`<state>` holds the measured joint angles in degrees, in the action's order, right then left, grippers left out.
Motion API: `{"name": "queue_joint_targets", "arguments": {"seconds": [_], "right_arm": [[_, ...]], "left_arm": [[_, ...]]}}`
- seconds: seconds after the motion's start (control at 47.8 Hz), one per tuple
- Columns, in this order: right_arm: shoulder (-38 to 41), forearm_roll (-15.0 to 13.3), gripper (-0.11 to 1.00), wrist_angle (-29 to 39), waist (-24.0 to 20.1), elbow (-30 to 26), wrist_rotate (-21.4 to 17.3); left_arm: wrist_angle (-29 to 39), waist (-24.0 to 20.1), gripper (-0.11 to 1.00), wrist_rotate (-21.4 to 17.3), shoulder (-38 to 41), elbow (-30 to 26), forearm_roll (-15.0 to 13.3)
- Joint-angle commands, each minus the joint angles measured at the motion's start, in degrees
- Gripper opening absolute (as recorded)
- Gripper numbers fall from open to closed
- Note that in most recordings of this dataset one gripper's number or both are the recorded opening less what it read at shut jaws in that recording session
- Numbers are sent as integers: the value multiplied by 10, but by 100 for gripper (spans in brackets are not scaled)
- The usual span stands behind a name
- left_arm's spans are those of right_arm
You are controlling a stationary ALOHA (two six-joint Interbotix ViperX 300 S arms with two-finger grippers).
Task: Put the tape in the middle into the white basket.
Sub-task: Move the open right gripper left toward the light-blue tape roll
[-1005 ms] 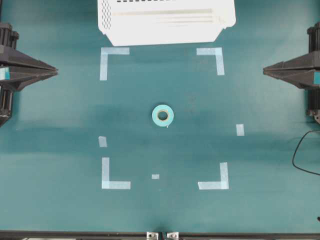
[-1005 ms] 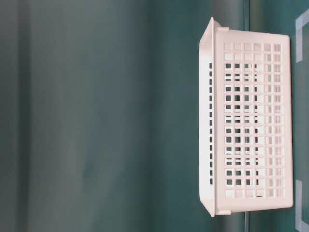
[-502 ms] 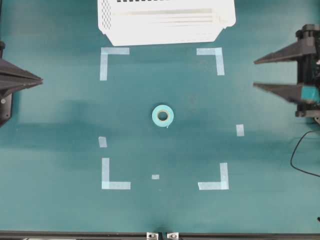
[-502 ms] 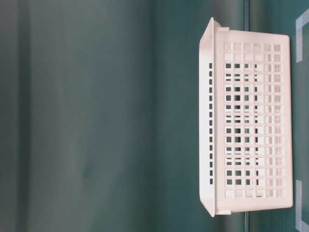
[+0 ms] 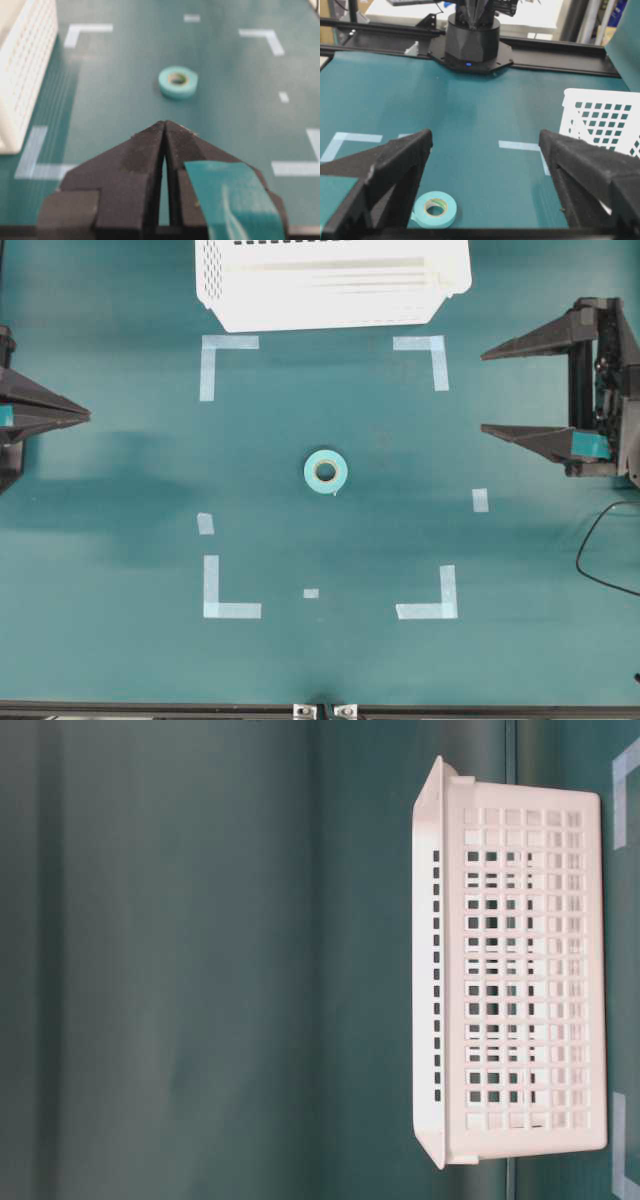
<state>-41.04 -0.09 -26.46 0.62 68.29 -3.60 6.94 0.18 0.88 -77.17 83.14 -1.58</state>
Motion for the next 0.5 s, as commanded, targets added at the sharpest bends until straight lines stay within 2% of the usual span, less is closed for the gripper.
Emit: {"name": "queue_joint_targets", "arguments": {"seconds": [0.0,0.481], "right_arm": [[11,3,99,-7,1,-19,-2],[98,4,99,-31,2,-56,-20]], "left_arm": [[4,-1,-11,2,0,-2,-1],[12,-1,-11,1,-44,15,-1]]}}
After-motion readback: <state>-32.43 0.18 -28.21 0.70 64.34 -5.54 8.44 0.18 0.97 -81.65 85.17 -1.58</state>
